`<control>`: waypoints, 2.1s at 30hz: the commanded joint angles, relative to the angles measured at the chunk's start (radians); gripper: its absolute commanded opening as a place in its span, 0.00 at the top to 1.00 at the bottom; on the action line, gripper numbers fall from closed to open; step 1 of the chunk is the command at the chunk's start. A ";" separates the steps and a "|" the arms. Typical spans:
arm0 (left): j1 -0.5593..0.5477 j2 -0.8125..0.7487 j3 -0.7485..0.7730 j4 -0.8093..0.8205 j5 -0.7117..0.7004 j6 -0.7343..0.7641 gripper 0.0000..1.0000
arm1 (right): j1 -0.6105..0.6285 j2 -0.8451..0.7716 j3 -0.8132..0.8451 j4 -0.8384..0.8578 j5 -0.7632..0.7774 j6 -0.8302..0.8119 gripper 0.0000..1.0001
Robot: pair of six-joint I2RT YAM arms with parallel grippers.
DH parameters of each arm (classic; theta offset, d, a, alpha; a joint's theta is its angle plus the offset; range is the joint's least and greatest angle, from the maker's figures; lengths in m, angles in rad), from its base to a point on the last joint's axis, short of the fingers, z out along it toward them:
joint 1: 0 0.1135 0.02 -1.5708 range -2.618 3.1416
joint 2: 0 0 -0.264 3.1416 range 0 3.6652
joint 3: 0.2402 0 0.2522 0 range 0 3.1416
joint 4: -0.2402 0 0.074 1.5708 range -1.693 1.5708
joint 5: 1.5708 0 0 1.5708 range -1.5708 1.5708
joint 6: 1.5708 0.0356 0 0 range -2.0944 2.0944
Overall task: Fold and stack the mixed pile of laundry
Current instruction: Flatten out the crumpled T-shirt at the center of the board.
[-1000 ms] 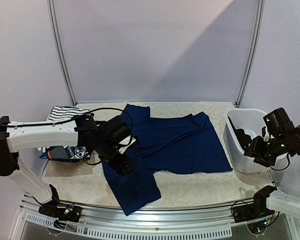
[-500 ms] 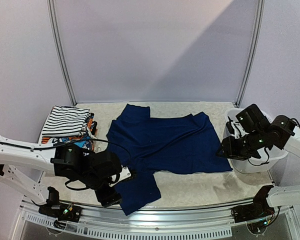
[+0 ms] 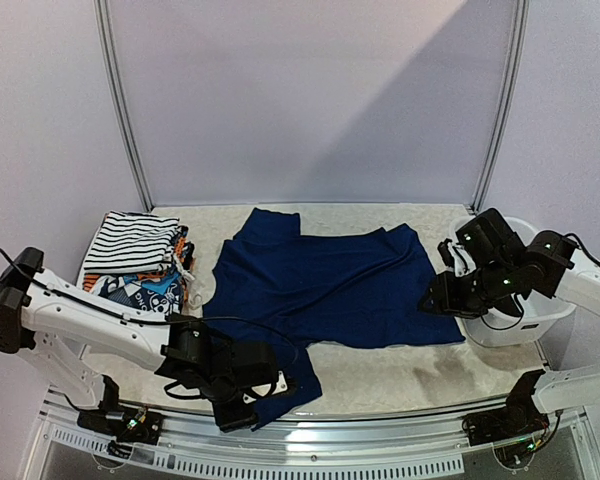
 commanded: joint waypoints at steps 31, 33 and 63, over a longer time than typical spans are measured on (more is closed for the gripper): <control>-0.009 0.111 0.089 -0.074 -0.032 0.016 1.00 | 0.012 0.082 -0.029 -0.008 0.107 0.049 0.45; 0.000 0.085 0.091 -0.100 -0.042 -0.002 1.00 | 0.014 0.096 -0.039 -0.034 0.133 0.097 0.46; 0.221 -0.267 0.167 -0.636 -0.102 -0.300 1.00 | 0.018 0.327 -0.134 0.025 0.185 0.480 0.46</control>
